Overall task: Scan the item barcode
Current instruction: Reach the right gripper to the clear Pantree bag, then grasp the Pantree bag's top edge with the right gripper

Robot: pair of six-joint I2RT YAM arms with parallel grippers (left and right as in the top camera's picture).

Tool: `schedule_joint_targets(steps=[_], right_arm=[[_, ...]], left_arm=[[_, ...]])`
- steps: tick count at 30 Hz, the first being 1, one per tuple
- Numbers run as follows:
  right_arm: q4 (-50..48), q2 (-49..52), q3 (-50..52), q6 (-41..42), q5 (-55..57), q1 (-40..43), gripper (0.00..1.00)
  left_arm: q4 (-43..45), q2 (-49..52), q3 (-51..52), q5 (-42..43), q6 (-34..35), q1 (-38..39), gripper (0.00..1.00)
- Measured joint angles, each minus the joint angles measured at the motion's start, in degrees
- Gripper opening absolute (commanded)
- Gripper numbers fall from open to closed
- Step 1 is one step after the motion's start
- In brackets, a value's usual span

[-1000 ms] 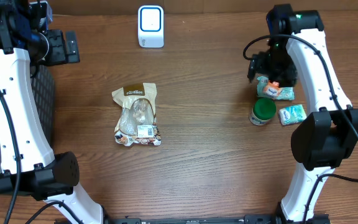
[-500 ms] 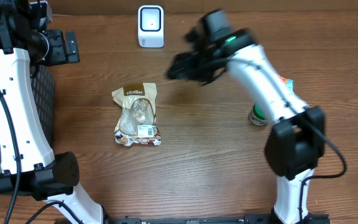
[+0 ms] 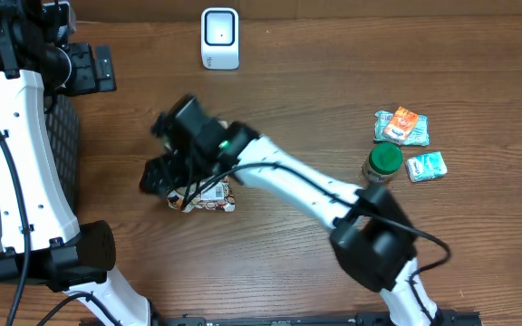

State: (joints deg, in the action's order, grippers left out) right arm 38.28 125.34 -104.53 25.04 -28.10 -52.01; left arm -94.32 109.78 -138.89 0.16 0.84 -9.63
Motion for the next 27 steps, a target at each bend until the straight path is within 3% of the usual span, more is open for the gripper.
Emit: schedule_joint_targets(steps=[8, 15, 22, 27], right_arm=[[7.3, 5.0, 0.8, -0.2, 1.3, -0.4, 0.81], [18.3, 5.0, 0.8, -1.5, 10.3, 2.8, 0.88], [23.5, 5.0, 0.8, -3.2, 22.0, 12.9, 0.93], [20.8, 5.0, -1.4, -5.2, 19.3, 22.7, 0.95]], left_arm=[[0.0, 0.0, 0.0, 0.0, 0.0, 0.0, 1.0], [0.0, 0.0, 0.0, 0.0, 0.0, 0.0, 1.0], [0.0, 0.0, 0.0, 0.0, 0.0, 0.0, 0.99], [0.0, 0.0, 0.0, 0.0, 0.0, 0.0, 1.0]])
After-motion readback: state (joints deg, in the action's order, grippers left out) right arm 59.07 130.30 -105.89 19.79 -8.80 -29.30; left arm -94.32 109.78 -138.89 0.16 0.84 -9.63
